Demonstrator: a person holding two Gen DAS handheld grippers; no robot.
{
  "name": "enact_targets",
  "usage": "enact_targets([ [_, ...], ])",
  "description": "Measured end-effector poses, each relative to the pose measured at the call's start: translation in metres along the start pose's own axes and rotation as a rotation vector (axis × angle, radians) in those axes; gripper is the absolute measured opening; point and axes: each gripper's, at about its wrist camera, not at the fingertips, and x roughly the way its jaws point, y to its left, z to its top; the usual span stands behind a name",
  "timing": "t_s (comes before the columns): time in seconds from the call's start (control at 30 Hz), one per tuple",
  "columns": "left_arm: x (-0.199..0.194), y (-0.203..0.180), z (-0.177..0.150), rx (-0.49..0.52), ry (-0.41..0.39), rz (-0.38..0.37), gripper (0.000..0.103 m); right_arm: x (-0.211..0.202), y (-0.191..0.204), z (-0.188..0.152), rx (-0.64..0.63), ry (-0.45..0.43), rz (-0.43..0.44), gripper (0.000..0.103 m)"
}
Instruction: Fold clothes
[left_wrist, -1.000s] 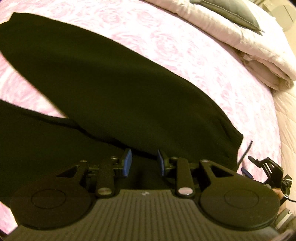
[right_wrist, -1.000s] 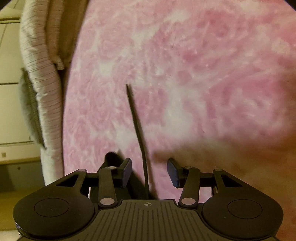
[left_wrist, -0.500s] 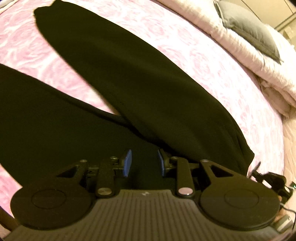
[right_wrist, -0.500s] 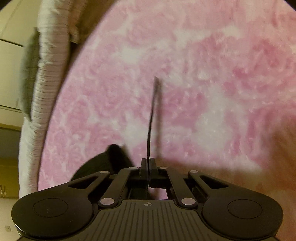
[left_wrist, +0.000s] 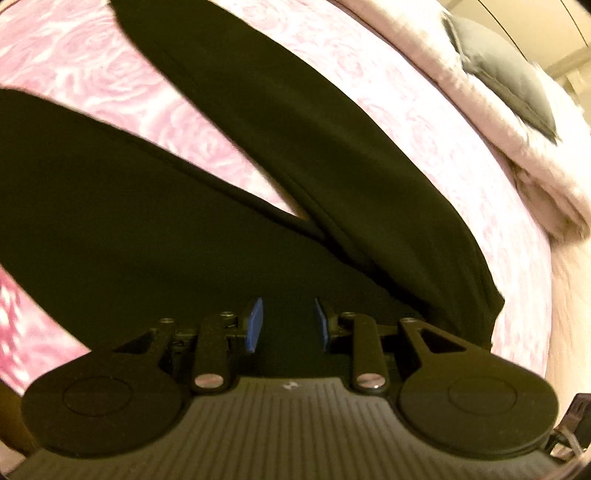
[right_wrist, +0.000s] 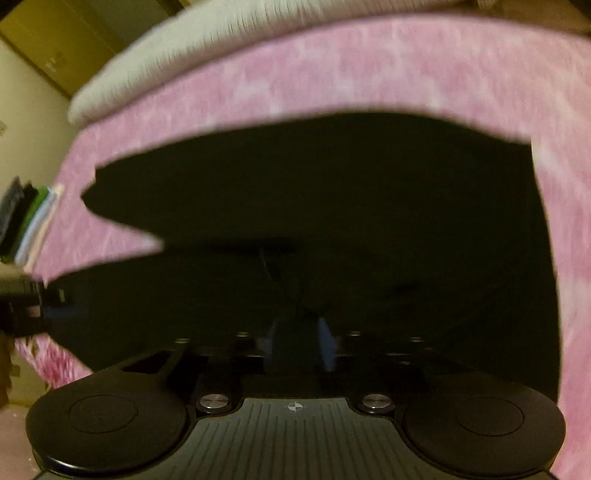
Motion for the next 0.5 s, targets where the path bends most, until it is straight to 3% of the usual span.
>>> enact_targets([
  [0.13,-0.007,0.009,0.010,0.108,0.031,-0.040,0.025,-0.010,-0.009,-0.036,0.154,0.004,-0.122,0.042],
  [0.3,-0.005,0.000,0.011,0.231,0.074,-0.080,0.025,-0.043,-0.041,-0.065,0.360,-0.101,-0.226,0.042],
  [0.5,0.011,-0.051,-0.012,0.353,0.125,-0.164,0.025,-0.075,-0.084,-0.077,0.390,-0.178,-0.276,0.042],
])
